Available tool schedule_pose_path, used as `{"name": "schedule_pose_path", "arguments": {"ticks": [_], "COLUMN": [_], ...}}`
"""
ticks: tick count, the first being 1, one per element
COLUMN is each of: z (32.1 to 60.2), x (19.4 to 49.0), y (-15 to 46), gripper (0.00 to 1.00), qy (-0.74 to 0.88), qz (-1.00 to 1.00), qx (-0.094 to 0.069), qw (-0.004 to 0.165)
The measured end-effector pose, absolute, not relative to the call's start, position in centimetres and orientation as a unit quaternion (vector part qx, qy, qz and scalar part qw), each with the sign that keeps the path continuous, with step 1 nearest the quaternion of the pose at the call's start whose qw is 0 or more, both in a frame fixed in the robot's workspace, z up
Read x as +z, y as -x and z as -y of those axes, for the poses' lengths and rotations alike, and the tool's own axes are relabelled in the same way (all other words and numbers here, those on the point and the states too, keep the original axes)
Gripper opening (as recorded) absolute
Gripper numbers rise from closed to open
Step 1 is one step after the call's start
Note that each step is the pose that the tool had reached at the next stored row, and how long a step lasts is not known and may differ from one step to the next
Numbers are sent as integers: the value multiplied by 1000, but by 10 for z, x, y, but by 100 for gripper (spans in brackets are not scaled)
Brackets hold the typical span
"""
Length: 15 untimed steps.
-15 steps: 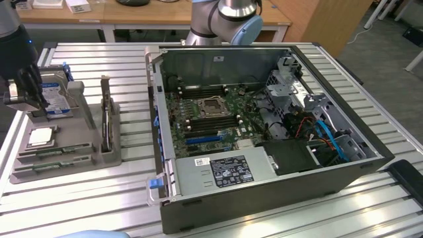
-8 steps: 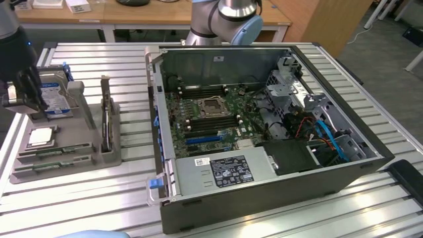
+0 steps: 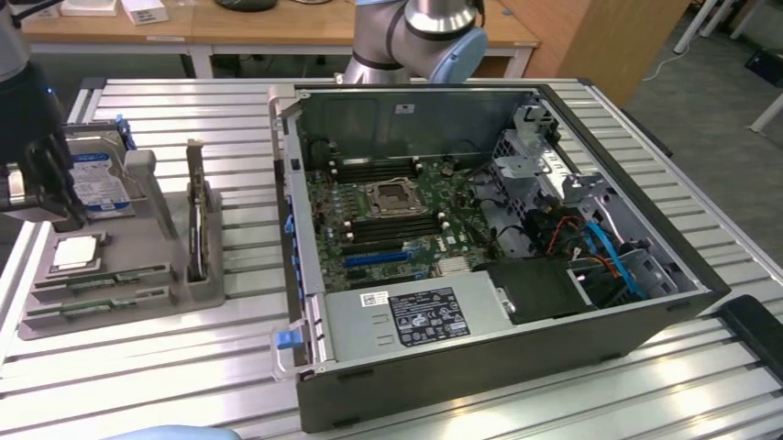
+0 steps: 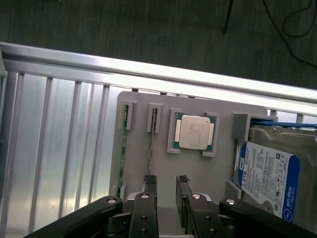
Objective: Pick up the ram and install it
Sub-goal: 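Pick up the ram and move it above insertion slot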
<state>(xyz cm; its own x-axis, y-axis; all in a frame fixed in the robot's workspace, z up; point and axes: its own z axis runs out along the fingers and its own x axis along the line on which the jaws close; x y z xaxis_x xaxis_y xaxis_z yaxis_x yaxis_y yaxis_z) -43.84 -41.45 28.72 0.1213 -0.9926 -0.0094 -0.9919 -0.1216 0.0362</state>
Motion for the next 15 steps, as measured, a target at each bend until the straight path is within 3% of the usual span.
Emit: {"name": "schedule_pose_path", "arguments": {"ticks": [15], "z": [449], "x": [286], "y": [438], "gripper": [29], "qy": [-749], "qz": [663], "qx": [-11], "qw": [15]}}
